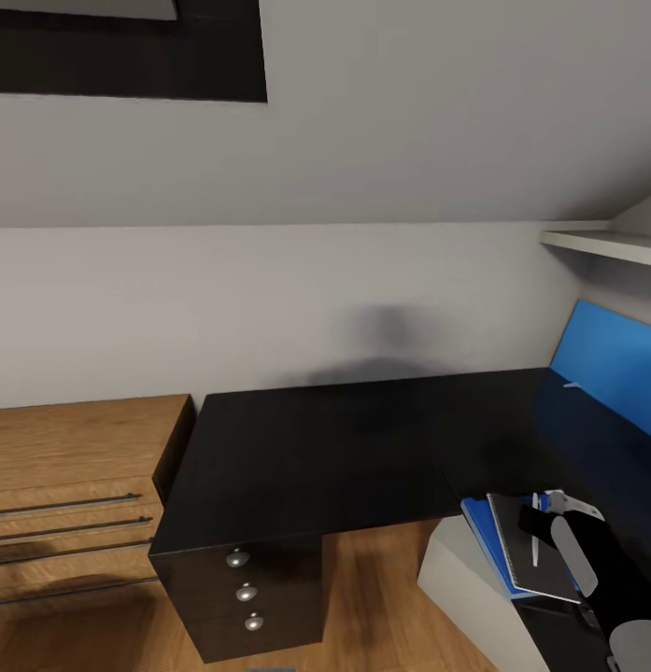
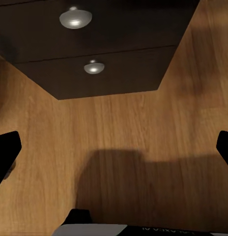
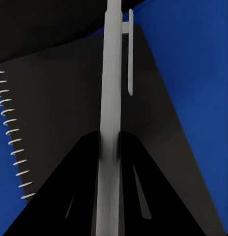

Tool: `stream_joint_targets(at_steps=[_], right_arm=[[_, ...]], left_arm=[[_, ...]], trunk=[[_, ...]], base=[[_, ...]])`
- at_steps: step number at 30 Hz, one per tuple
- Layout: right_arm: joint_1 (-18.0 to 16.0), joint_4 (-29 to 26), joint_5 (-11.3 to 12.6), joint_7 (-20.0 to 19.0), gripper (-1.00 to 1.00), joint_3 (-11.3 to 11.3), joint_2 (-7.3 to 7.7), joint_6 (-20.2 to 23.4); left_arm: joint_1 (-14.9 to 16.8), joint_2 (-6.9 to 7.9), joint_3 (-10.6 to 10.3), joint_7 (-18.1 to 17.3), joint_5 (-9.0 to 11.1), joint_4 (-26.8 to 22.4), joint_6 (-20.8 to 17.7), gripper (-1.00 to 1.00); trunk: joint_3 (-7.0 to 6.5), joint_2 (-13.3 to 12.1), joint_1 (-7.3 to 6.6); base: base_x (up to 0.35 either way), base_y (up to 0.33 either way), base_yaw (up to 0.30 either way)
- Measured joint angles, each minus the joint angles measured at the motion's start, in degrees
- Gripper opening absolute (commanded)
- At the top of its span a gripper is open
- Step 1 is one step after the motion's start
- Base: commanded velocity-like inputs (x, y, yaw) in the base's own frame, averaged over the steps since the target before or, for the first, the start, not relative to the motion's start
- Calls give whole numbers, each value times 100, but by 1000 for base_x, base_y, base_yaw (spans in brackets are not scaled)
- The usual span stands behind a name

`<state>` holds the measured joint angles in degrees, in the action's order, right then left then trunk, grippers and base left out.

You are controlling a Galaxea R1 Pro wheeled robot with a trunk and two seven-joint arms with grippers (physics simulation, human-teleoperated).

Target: In the bedroom, organize the workspace by keeping the computer under the desk, ensuring the monitor is on the desk, placing the keyboard on the desk next to the monitor, placing the mouse on the desk next to the keyboard, moving the folder from the swivel chair onto the desk next to the mouse, stacking the notebook on top of the folder with the pen on top of the notebook, and positioning the swivel chair next to the desk.

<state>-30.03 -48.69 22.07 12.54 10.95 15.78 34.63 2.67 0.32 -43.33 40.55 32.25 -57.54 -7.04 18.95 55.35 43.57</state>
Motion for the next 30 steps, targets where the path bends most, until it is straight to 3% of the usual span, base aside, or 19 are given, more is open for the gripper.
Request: stream_joint_targets(at_steps=[16,23,24,30], right_arm=[[0,0,-1,0,-100,-1,-2,-3],[0,0,-6,0,-100,-3,1,-6],[0,0,-21,0,100,-4,-3,-7],[0,-4,-68,-11,100,-3,-6,-10]], left_arm=[[-1,-6,17,9,1,-3,-3,100],[0,-2,17,9,0,-3,-1,100],[-1,-1,15,10,0,-3,0,100],[-1,-1,8,17,0,-3,-3,100]], trunk=[[287,641,351],[288,642,352],[288,642,352],[288,642,352]], base=[[0,0,0],[0,0,0],[0,0,0],[0,0,0]])
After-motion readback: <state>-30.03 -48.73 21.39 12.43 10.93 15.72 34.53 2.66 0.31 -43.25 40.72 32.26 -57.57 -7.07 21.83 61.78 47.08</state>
